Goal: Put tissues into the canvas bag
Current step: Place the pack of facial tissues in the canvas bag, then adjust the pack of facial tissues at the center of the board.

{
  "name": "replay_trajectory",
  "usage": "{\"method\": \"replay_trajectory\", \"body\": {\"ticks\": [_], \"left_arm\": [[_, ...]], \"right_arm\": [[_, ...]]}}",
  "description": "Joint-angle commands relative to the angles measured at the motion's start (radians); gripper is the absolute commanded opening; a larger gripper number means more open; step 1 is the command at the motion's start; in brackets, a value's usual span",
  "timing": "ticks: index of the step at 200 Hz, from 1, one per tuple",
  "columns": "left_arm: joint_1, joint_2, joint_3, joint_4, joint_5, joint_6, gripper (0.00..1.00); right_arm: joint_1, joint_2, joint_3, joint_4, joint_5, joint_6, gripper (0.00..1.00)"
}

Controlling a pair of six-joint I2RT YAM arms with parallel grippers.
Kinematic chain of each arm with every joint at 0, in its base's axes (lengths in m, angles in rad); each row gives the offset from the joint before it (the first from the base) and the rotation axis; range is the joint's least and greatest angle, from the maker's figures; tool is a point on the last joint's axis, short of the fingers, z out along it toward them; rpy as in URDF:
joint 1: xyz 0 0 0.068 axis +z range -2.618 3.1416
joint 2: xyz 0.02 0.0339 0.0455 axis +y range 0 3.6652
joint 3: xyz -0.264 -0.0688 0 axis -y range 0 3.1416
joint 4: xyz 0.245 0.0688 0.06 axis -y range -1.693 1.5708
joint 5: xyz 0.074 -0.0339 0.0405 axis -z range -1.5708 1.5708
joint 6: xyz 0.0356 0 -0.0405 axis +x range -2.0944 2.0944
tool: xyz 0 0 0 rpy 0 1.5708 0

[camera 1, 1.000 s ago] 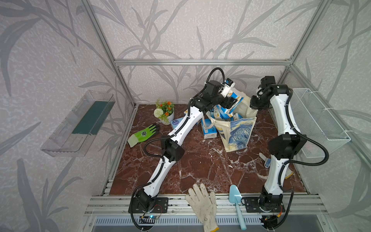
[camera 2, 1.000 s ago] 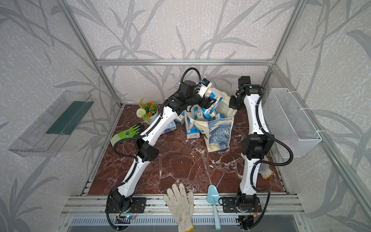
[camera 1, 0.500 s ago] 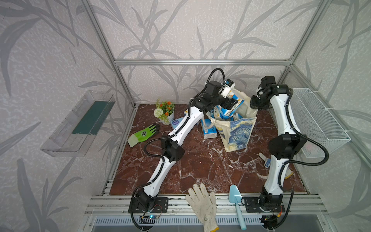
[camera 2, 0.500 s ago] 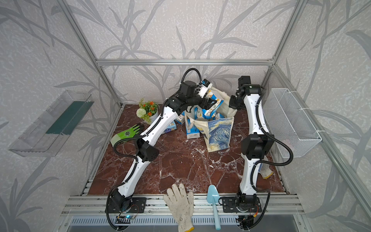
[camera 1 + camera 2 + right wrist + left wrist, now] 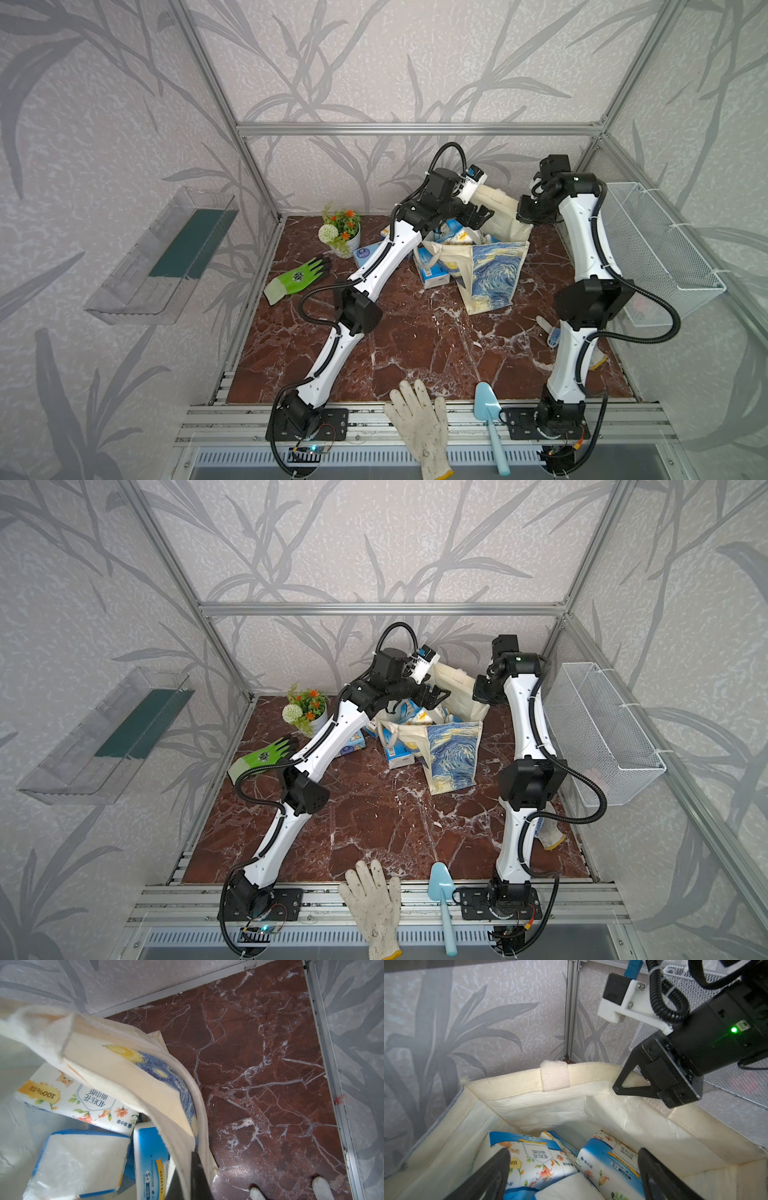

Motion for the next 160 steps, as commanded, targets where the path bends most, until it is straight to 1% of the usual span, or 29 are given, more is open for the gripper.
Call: {"method": "replay_trajectory", "body": {"ticks": [1,19,36,49,69,87,101,113,130,141,150,160], "left_arm": [[-0.003,-0.080,0.050,-0.054,0.014,0.036,0.95],[0.011,-0.137,0.050,-0.088,0.018,0.051,0.96],[0.041,-0.201,0.046,-0.153,0.024,0.045,0.96],[0.080,-0.248,0.034,-0.208,0.034,0.030,0.96],[0.155,-0.325,-0.032,-0.275,0.039,-0.013,0.95],[0.215,-0.393,-0.128,-0.343,0.069,0.037,0.95],[0.245,-0.443,-0.209,-0.407,0.030,0.105,0.95],[0.260,-0.485,-0.295,-0.445,-0.028,0.118,0.95],[0.266,-0.542,-0.437,-0.483,-0.064,0.164,0.95],[0.266,-0.576,-0.529,-0.495,-0.057,0.231,0.95],[0.266,-0.600,-0.608,-0.494,-0.047,0.314,0.95],[0.266,-0.619,-0.675,-0.484,-0.069,0.366,0.97]], "right_arm": [[0.002,0.010,0.033,-0.016,0.001,0.001,0.05],[0.002,0.013,0.033,-0.022,0.016,0.002,0.05],[0.002,0.023,0.041,-0.037,0.030,-0.003,0.04],[0.000,0.032,0.056,-0.058,0.058,-0.007,0.04],[-0.003,0.030,0.059,-0.062,0.082,-0.008,0.03],[-0.013,0.029,0.068,-0.071,0.094,0.005,0.04],[-0.025,0.027,0.069,-0.081,0.098,0.016,0.03],[-0.035,0.027,0.064,-0.088,0.101,0.019,0.03],[-0.044,0.026,0.055,-0.090,0.101,0.017,0.03],[-0.045,0.026,0.052,-0.094,0.099,0.016,0.03],[-0.046,0.026,0.048,-0.095,0.099,0.015,0.03],[-0.045,0.023,0.043,-0.096,0.098,0.014,0.03]]}}
